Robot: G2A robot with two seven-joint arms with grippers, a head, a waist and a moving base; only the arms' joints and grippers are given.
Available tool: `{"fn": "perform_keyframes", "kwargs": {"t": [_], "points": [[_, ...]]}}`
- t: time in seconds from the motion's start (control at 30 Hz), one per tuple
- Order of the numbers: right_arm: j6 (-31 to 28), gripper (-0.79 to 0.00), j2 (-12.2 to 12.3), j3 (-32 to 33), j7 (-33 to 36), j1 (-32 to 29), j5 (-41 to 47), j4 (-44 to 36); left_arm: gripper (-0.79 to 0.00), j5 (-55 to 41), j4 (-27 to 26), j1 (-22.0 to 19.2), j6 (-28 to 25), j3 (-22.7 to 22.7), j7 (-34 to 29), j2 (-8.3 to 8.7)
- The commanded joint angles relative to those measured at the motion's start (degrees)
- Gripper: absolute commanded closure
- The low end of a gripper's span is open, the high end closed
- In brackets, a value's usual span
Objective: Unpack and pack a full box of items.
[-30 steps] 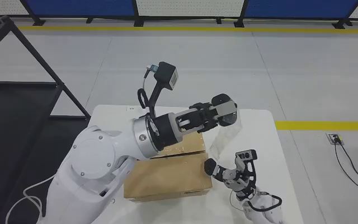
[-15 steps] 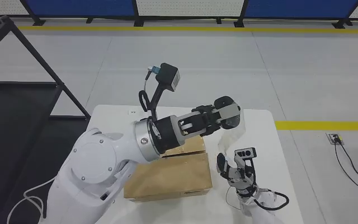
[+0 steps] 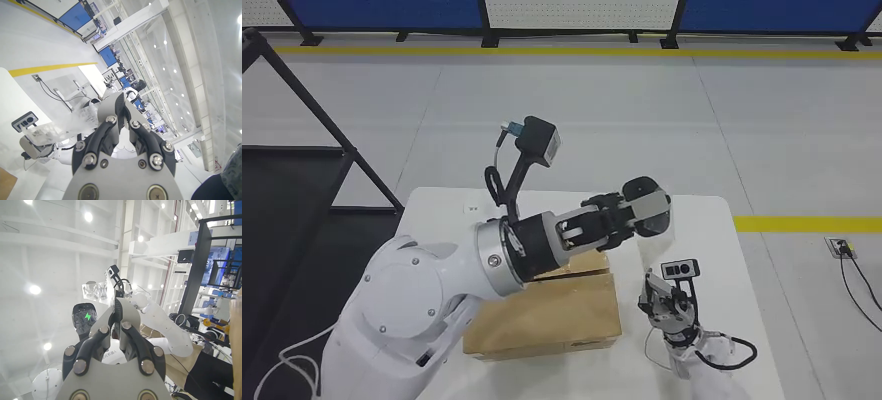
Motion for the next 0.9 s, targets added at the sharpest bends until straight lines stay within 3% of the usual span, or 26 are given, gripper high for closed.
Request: {"fn": "perform_keyframes", "kwargs": {"t": [0.0,0.2,0.43,0.87], "points": [[-0.13,0.0,0.35,1.05,-0.97,-0.43,-3.46,-1.18,0.0,0.09,-1.1,1.61,0.06,-2.18,-0.43,0.36],[4.91,0.0,1.88,4.36,-5.77,-1.34,-16.23,-7.72,0.0,0.14,-5.14,9.32,-0.19,-10.73,-2.22,1.75],[11.2,0.0,3.27,8.1,-9.72,-2.54,-24.91,-16.22,0.0,-1.49,-8.71,19.93,-1.5,-21.01,-4.63,3.08],[23.64,0.0,5.06,9.12,-13.9,-4.6,-38.27,-25.84,0.0,-6.84,-9.0,41.41,-12.41,-34.68,-4.94,3.85]]}}
